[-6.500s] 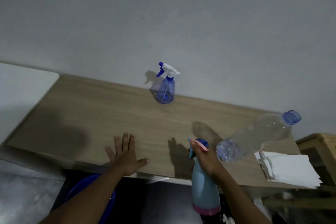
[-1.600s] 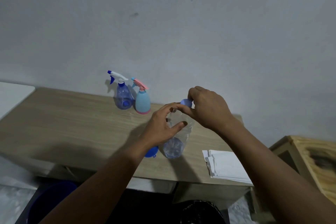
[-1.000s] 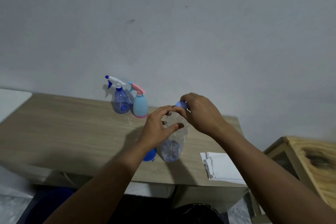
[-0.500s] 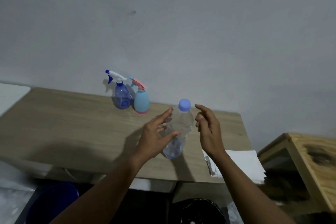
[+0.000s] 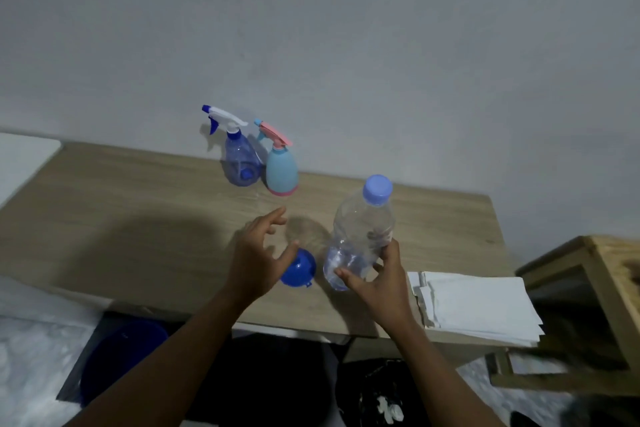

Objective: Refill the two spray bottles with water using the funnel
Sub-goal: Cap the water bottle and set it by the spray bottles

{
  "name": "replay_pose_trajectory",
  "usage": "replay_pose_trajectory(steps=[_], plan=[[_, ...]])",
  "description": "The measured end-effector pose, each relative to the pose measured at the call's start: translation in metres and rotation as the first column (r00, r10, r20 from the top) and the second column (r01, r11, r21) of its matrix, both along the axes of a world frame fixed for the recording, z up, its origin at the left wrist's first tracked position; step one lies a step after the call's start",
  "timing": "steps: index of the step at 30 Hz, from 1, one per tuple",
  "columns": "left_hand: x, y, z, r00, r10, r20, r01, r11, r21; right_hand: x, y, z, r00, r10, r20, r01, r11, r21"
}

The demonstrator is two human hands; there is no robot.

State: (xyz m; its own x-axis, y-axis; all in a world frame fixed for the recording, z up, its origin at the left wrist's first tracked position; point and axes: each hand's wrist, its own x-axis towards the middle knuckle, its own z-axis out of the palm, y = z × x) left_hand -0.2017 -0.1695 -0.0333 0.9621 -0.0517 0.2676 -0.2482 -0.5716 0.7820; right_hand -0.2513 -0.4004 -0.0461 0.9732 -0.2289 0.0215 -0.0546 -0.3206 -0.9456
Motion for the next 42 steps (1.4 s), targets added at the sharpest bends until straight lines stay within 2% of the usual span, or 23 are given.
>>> replay_pose_trajectory(steps=[4,9,12,18,23,32,37,42], plan=[[0.002,0.012,-0.047,0.983,0.058,-0.176,-0.013,0.969,0.245,0.001,0.001,-0.004,1.000,-0.020,-0.001,0.020,1.000,0.020],[0.004,0.007,-0.070,0.958,0.029,-0.284,0.018,0.987,0.161,0.003,0.002,-0.004,1.000,-0.013,-0.025,0.014,0.999,0.034],[0.008,0.003,-0.072,0.965,0.011,-0.263,0.019,0.994,0.112,0.004,0.003,-0.004,0.999,-0.018,-0.036,0.020,0.998,0.059],[0.021,-0.001,-0.069,0.983,0.012,-0.182,0.016,0.988,0.151,0.014,0.007,0.005,0.998,-0.064,-0.007,0.064,0.997,0.034],[0.074,-0.022,-0.049,0.991,0.000,-0.137,0.010,0.997,0.074,0.069,0.001,0.018,0.989,-0.132,0.067,0.133,0.991,-0.021],[0.167,-0.062,-0.049,0.990,0.079,-0.118,-0.052,0.974,0.221,0.180,-0.016,0.012,0.976,-0.173,0.132,0.186,0.978,-0.090],[0.179,-0.075,-0.057,0.978,0.113,-0.177,-0.055,0.950,0.306,0.198,-0.019,-0.004,0.974,-0.202,0.106,0.211,0.974,-0.083],[0.185,-0.083,-0.058,0.979,0.123,-0.165,-0.053,0.925,0.376,0.202,-0.022,-0.013,0.971,-0.217,0.102,0.223,0.974,-0.047]])
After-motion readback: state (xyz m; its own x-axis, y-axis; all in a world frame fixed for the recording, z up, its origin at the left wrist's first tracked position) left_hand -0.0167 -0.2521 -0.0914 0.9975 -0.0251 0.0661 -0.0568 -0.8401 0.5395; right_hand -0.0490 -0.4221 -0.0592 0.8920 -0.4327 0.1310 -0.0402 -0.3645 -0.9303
